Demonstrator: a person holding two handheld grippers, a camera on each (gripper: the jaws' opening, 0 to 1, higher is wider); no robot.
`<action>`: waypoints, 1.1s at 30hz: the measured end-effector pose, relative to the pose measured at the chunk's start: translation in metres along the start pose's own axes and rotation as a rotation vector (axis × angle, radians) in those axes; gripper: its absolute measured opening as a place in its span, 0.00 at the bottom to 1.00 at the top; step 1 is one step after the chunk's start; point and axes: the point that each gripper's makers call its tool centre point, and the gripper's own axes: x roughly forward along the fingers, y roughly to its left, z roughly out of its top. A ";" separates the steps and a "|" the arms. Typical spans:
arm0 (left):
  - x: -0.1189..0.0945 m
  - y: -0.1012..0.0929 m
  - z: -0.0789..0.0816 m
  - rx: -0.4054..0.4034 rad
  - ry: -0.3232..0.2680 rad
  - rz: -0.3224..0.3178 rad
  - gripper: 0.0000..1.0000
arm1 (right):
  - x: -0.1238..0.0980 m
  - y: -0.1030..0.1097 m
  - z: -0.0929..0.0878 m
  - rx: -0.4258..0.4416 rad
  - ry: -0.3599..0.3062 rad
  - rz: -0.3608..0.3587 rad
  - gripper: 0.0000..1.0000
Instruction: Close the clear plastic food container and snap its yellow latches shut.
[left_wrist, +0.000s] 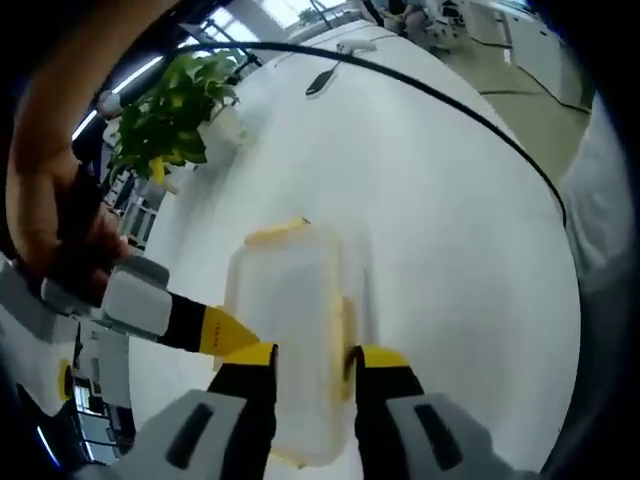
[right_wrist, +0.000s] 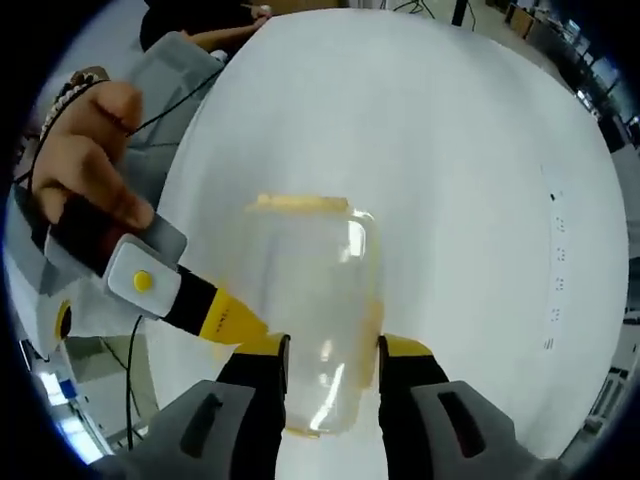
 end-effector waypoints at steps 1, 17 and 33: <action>0.001 0.001 -0.002 0.022 0.012 0.011 0.27 | 0.000 -0.001 0.001 0.006 0.001 0.001 0.33; 0.003 0.007 -0.002 0.023 0.006 0.020 0.27 | 0.003 0.000 -0.002 0.079 0.010 0.091 0.32; 0.007 0.001 0.005 0.035 -0.010 0.029 0.27 | 0.010 0.008 -0.001 0.095 0.040 0.160 0.31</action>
